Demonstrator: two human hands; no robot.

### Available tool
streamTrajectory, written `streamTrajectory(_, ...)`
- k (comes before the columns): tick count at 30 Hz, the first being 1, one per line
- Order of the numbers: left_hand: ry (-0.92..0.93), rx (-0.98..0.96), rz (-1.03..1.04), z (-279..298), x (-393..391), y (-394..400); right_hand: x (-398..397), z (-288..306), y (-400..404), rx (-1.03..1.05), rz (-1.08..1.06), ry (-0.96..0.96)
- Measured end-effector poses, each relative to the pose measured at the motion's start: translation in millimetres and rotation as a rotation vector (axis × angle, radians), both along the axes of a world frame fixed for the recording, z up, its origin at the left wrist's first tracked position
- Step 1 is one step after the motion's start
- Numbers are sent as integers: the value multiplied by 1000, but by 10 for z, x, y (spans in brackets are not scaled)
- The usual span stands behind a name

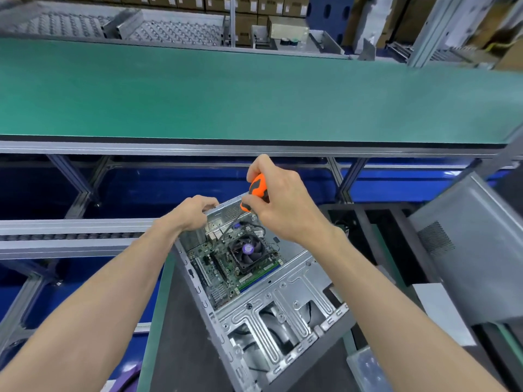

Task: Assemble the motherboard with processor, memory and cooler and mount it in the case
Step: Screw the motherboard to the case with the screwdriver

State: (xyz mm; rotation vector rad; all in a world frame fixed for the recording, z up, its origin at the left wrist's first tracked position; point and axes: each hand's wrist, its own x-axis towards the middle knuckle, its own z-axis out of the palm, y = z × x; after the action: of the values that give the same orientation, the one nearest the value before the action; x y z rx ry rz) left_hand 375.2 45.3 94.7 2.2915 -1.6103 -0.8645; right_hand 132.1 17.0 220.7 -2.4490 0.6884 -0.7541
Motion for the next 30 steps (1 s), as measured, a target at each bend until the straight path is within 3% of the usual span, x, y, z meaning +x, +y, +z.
streamTrajectory(4, -36, 29, -96, 72, -22, -28, 180, -46, -130, 10, -7, -2)
streamTrajectory(6, 32, -14, -74, 113, 38, 59, 313, -59, -179, 29, 0, 3)
streamTrajectory(10, 304, -220, -13, 158, 109, 332, 569, -105, -215, 37, 51, 19)
streamTrajectory(17, 422, -543, 226, -84, 0, 629, 859, -138, -155, -19, 148, 53)
streamTrajectory(30, 366, -611, 332, -248, -42, 669, 971, -197, -116, -65, 218, 89)
